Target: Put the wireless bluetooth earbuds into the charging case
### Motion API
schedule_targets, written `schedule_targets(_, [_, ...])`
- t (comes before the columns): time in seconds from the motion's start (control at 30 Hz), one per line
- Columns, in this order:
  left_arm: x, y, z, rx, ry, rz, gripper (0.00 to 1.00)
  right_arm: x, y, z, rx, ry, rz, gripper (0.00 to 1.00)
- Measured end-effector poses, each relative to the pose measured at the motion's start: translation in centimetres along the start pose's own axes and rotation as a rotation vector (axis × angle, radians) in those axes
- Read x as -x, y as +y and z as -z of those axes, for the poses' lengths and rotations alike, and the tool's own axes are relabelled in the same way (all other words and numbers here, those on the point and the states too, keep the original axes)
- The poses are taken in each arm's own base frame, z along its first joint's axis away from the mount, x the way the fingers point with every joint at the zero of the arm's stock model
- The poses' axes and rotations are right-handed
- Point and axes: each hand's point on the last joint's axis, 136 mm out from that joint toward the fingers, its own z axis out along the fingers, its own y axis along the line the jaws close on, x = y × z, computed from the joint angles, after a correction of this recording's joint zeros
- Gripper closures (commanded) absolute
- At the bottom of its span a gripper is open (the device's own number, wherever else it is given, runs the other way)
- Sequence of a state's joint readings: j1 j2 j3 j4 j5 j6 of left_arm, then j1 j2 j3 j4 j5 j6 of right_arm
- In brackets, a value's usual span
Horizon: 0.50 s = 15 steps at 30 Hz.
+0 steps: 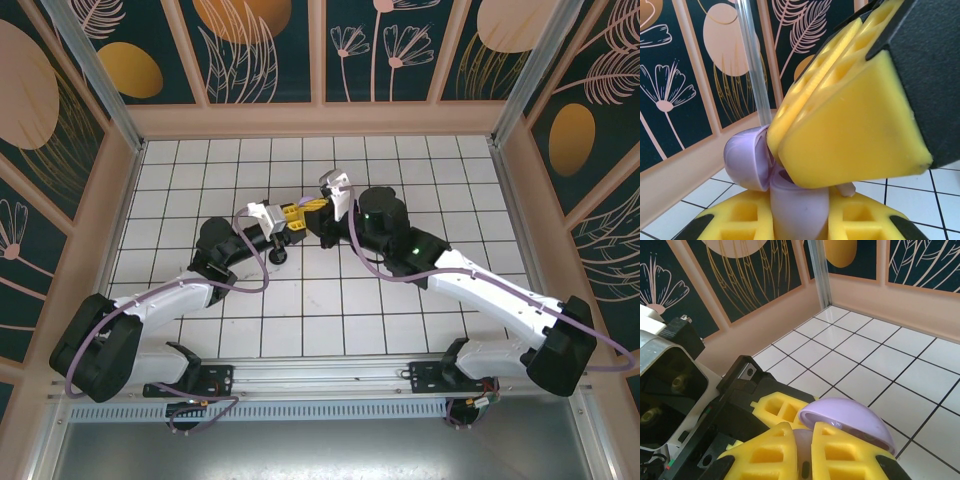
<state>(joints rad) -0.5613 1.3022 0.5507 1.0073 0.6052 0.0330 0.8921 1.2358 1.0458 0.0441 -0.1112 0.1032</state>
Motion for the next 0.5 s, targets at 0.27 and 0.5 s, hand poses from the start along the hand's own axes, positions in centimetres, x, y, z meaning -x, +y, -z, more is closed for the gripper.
schedule_targets(0.27, [0.7,-0.4,-0.1,-0.022,-0.023,-0.015,1.0,0.9,0.1,1.0,-0.012,-0.01,-0.006,0.9])
schedule_targets(0.5, [1.5,-0.8,-0.2,-0.04,-0.044,-0.029,1.0,2.7,0.1,2.1,-0.027,-0.055,-0.006,0.9])
